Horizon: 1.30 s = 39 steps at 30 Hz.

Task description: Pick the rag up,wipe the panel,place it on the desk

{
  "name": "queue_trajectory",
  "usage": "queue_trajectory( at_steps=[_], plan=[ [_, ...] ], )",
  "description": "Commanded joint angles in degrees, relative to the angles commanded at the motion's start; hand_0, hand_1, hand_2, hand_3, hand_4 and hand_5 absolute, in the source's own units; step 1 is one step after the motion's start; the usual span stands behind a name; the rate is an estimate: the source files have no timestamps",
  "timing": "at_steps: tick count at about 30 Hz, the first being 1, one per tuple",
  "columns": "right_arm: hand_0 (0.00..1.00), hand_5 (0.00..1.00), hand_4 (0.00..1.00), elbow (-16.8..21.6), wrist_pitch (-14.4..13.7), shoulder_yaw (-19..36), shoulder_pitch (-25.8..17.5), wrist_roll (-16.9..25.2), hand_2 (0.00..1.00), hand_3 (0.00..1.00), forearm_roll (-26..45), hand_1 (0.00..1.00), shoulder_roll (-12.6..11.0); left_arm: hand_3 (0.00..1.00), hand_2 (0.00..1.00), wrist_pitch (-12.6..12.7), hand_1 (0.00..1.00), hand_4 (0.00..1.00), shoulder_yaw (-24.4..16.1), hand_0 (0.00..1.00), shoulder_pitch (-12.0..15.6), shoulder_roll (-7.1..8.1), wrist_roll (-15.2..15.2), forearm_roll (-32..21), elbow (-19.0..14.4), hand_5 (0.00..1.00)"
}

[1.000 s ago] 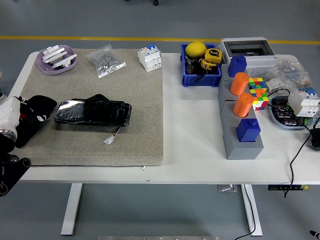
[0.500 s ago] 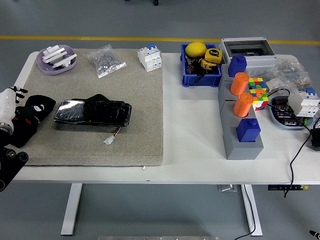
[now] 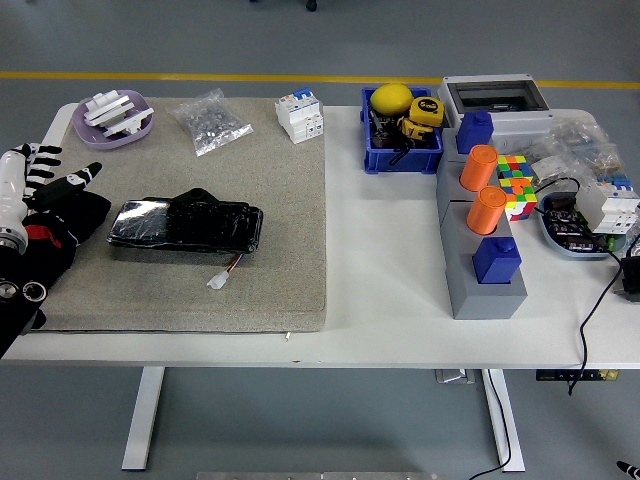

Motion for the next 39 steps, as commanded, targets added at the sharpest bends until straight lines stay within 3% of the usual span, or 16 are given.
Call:
queue_trajectory(
  at_steps=[8, 20, 28, 39],
  plan=[
    [0.71, 0.541, 0.998, -0.1, 0.0, -0.6, -0.3, 0.4, 0.692, 0.635, 1.0, 0.667, 0.2, 0.697, 0.658, -1.8, 0.627, 0.998, -3.0, 0.484, 3.8, 0.34, -8.0, -10.0, -9.3, 0.566],
    [0.709, 0.54, 0.998, -0.2, 0.1, -1.9, -0.4, 1.1, 0.692, 0.633, 2.3, 0.668, 1.0, 0.692, 0.652, -12.5, 0.652, 0.998, -7.0, 0.502, 8.2, 1.44, -15.6, -30.3, -16.7, 0.575],
    [0.71, 0.54, 0.998, -0.3, 0.2, -1.7, -0.7, 1.0, 0.692, 0.634, 2.1, 0.667, 1.2, 0.69, 0.652, -17.0, 0.682, 0.998, -9.1, 0.549, 9.6, 0.64, -18.0, -39.6, -18.1, 0.582],
    [0.71, 0.539, 0.998, -0.4, 0.2, -1.3, -0.7, 0.8, 0.692, 0.634, 1.6, 0.667, 1.7, 0.686, 0.661, -19.5, 0.719, 0.998, -9.9, 0.605, 10.4, -0.42, -18.8, -40.9, -16.9, 0.564]
  ],
)
